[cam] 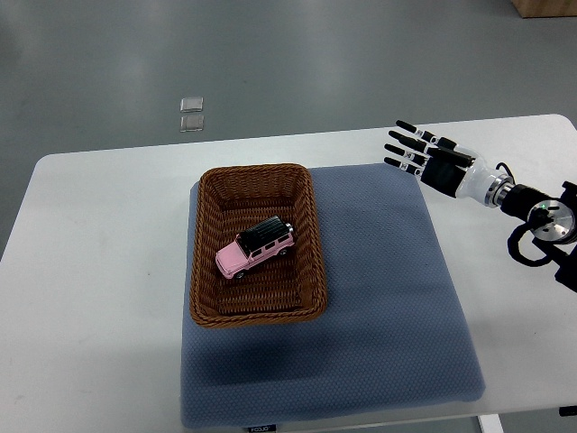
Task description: Place pink car in brown basket
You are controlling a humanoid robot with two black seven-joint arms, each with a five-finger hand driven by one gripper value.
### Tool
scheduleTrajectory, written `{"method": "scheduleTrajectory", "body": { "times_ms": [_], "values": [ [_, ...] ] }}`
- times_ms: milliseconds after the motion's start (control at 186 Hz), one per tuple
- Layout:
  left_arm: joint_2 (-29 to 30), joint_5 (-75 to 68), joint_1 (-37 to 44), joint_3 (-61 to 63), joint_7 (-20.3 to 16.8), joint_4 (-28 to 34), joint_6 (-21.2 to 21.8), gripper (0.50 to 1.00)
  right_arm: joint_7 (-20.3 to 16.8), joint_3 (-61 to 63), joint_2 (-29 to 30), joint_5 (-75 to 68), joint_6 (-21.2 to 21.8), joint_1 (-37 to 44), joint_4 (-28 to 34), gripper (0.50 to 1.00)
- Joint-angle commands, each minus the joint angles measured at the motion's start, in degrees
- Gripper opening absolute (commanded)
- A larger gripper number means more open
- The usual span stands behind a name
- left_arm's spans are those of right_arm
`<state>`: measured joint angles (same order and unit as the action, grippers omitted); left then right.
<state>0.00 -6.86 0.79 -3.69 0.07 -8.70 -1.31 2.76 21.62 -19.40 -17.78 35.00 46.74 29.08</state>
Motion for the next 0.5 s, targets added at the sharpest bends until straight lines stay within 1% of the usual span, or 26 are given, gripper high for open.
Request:
{"method": "scheduleTrajectory", "body": {
  "times_ms": [0,392,494],
  "values": [
    [0.0,0.0,0.0,0.0,0.0,0.0,0.0,1.000,0.1,-0.1,0.1,-0.4,0.0,-0.1,-0.1,0.921],
    [0.0,0.0,0.0,0.0,0.0,0.0,0.0,1.000,0.1,0.1,0.1,-0.6,0.0,-0.9,-0.2,0.921],
    [0.0,0.0,0.0,0.0,0.0,0.0,0.0,1.000,0.1,2.0,0.3,-0.6,0.0,-1.3,-0.2,0.921]
  ]
}}
